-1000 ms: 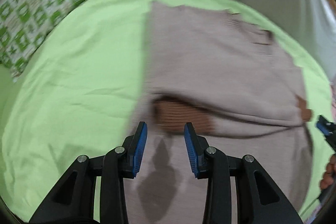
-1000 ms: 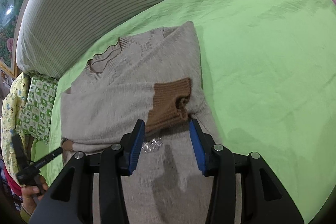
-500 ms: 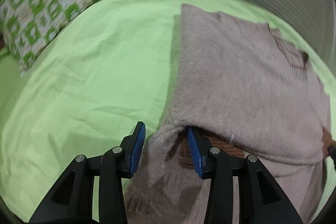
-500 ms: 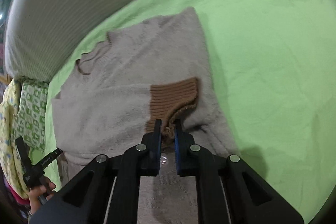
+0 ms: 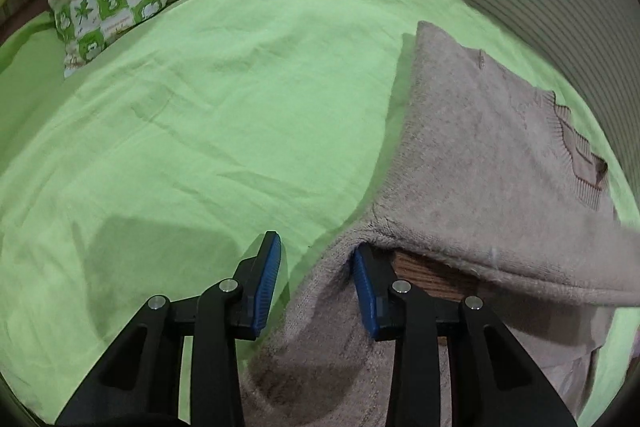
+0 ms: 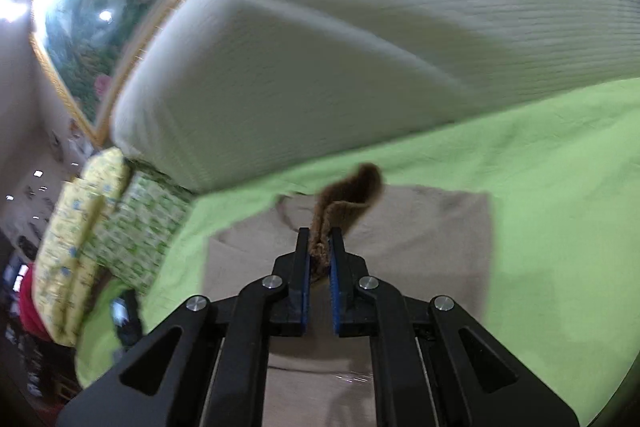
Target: Fold small clothes
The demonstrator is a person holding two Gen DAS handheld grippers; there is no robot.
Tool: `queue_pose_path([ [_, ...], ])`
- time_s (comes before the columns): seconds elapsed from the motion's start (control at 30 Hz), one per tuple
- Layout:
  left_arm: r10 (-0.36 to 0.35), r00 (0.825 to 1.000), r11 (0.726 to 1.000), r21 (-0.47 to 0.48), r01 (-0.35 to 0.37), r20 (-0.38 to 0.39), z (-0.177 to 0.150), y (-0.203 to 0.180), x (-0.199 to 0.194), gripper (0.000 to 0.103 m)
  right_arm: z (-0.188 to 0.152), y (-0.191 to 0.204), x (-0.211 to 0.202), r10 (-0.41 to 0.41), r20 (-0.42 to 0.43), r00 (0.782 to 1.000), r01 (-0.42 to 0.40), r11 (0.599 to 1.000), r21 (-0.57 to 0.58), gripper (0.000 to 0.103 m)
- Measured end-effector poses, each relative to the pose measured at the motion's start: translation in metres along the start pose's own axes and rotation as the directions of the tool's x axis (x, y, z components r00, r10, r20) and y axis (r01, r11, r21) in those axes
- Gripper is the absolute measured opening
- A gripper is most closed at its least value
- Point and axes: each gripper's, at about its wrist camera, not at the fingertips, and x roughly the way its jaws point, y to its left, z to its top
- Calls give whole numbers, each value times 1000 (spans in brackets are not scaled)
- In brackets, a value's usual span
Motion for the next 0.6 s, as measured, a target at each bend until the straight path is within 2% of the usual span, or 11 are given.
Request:
queue_pose_path([
  [0.07,0,1000,1000,-6,0,0,-1,3,0,37,-18,-30,19,-72,-78,994,75,997,34,8],
  [0.17,5,1000,1000,-19,-5,1,-6,0,3,39,-43,-59,38,-127,-157,979,139,988,68,7],
  [0.2,8,1000,1000,-25,-8,0,-6,-6,5,39,-51,-64,40,-138,-170,976,152,985,78,3],
  [0.47,-4,1000,999,-46,4,-10,-7,6,15,40,-65,-66,40,-196,-184,963,204,979,28,0],
  [0.6,-12,1000,1000,-16,12,-16,-4,9,12,40,-60,-71,29,-203,-164,965,215,975,59,0],
])
